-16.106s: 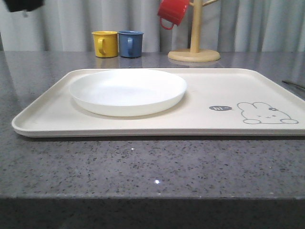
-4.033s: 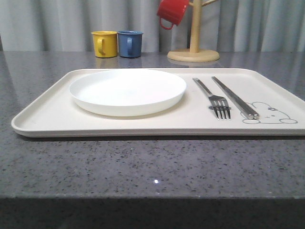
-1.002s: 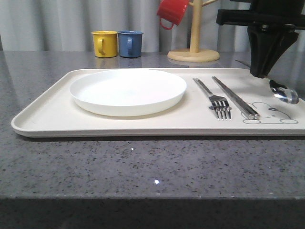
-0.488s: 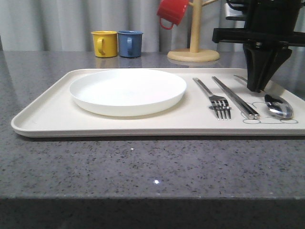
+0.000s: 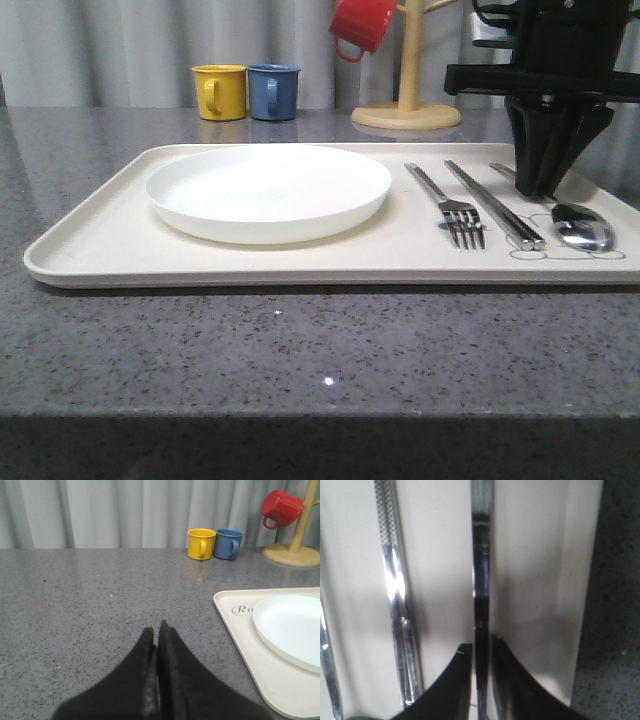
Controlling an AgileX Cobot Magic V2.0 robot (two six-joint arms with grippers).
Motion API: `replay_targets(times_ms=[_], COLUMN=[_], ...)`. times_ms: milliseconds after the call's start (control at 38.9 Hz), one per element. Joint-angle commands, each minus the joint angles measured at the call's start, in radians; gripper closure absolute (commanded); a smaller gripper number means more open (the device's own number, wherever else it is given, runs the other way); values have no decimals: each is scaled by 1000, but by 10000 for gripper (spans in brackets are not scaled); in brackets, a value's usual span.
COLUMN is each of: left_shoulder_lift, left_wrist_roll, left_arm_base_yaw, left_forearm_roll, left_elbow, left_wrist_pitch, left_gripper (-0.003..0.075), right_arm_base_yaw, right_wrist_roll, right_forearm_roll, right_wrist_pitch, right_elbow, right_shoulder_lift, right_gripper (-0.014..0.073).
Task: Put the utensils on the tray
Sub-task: 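Lower the spoon beside the chopsticks and release it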
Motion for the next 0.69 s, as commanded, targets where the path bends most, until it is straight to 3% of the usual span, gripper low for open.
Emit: replay_targets(times_ms=[0, 334, 514, 591, 668], left_shoulder_lift=[11, 11, 11, 11, 11], left_wrist_roll=[-10, -10, -10, -10, -10], left_arm_base_yaw=[3, 3, 3, 3, 3], left_forearm_roll=[-8, -8, -8, -8, -8], left_elbow=[-26, -26, -26, -26, -26], left_wrist_pitch=[-83, -83, -83, -83, -83], left_gripper=[738, 738, 738, 738, 738], right_arm_base_yaw=[0, 0, 0, 0, 0], right_wrist_roll=[-2, -2, -2, -2, -2], right_forearm_roll=[6, -2, -96, -131, -132], right_wrist_pitch=[107, 108, 107, 107, 107], right_elbow=[-23, -114, -209, -231, -233], right_shoulder_lift=[-46, -99, -167, -186, -201], right_gripper=[393, 368, 372, 417, 536])
